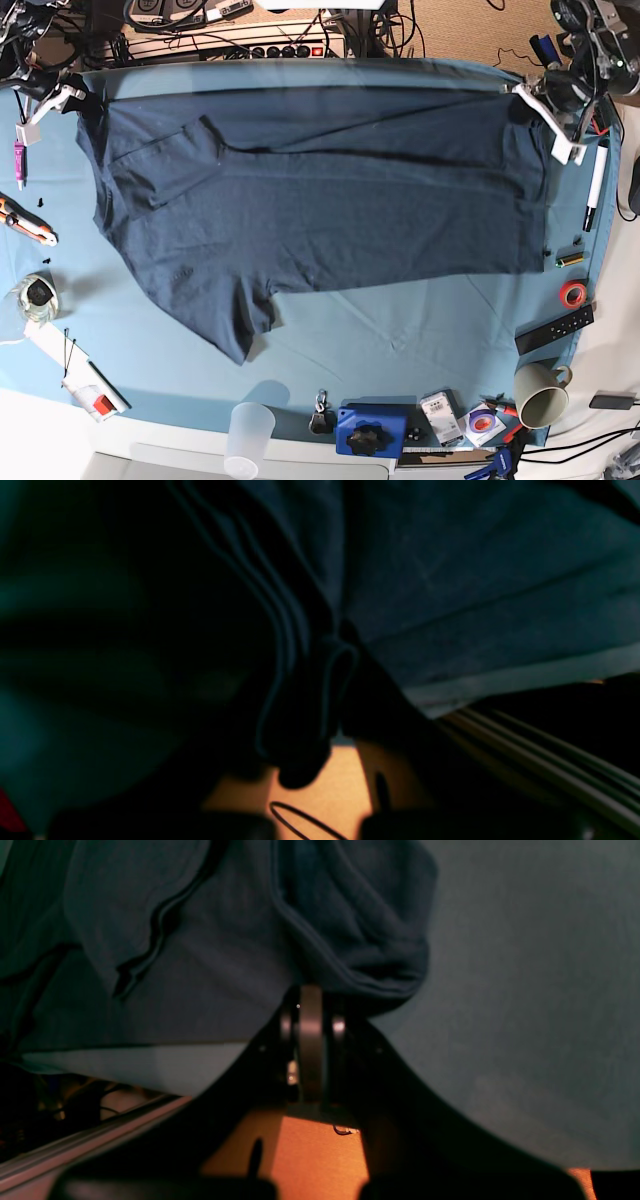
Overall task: Fold the T-shirt properly
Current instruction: 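Pull the folded shirt toward the robot with both grippers, then move the right gripper to the shirt's sleeve and hem corner and grasp it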
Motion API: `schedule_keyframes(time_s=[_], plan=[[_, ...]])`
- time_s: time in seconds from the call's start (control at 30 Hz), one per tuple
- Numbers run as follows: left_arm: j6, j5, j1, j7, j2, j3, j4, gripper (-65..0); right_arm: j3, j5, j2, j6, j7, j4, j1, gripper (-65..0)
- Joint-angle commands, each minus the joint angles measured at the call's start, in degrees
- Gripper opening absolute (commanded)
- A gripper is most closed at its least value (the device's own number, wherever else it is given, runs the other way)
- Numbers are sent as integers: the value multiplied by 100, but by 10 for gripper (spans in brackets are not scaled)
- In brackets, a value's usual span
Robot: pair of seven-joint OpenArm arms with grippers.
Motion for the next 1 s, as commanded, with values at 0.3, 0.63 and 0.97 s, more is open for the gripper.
schedule_keyframes(time_s=[0.3, 0.63, 0.97], plan=[[-4, 92, 79, 28, -79, -63, 92, -650, 48, 46, -227, 6, 12, 81, -85, -650], [-4, 328, 76, -44, -79, -63, 92, -650, 50, 144, -271, 6, 12, 81, -98, -650], [-262, 195, 63, -271, -79, -63, 212, -385, 50, 723, 85, 6, 12, 81, -98, -531]])
